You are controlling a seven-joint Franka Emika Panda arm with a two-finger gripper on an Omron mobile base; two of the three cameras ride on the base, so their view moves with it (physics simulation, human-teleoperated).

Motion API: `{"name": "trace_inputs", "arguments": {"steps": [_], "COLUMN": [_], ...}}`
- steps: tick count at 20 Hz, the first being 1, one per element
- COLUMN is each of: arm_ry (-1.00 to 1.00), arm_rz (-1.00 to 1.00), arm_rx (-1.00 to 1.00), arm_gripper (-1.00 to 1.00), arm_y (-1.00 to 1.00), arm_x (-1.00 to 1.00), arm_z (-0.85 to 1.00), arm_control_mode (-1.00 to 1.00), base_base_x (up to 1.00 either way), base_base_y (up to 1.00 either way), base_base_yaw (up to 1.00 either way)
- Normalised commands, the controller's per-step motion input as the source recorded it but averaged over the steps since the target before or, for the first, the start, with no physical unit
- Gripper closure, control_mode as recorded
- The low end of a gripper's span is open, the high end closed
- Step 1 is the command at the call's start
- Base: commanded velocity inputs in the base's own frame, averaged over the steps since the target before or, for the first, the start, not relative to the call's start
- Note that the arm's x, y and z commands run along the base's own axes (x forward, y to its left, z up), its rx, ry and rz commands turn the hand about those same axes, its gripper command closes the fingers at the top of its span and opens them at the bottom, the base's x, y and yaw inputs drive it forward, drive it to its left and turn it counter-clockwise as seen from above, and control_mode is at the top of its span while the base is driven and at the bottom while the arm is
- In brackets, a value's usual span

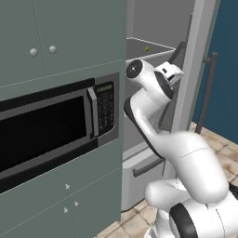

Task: There is a bowl on the dining counter. Grab a lemon wedge from the fridge and place it in the bowl. Then get the liquor bottle and glass cup from the cabinet and place them next to the bowl.

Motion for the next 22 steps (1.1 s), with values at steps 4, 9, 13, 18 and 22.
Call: {"name": "trace_inputs", "arguments": {"steps": [4,9,13,18,22], "arm_ry": [-0.01,0.00,0.00,0.00,0.00], "arm_rz": [0.00,0.00,0.00,0.00,0.00], "arm_rx": [-0.02,-0.02,-0.04,-0.04,-0.05], "arm_gripper": [-1.00,-1.00,-1.00,-1.00,-1.00], "arm_y": [-0.21,-0.19,-0.14,-0.14,-0.15], "arm_x": [0.36,0.38,0.37,0.30,0.18], "arm_z": [-0.44,-0.29,-0.14,-0.09,-0.06], "arm_control_mode": [-1.00,-1.00,-1.00,-1.00,-1.00], "base_base_x": [0.00,0.00,0.00,0.00,0.00], "base_base_y": [0.00,0.00,0.00,0.00,0.00], "base_base_yaw": [0.00,0.00,0.00,0.00,0.00]}}
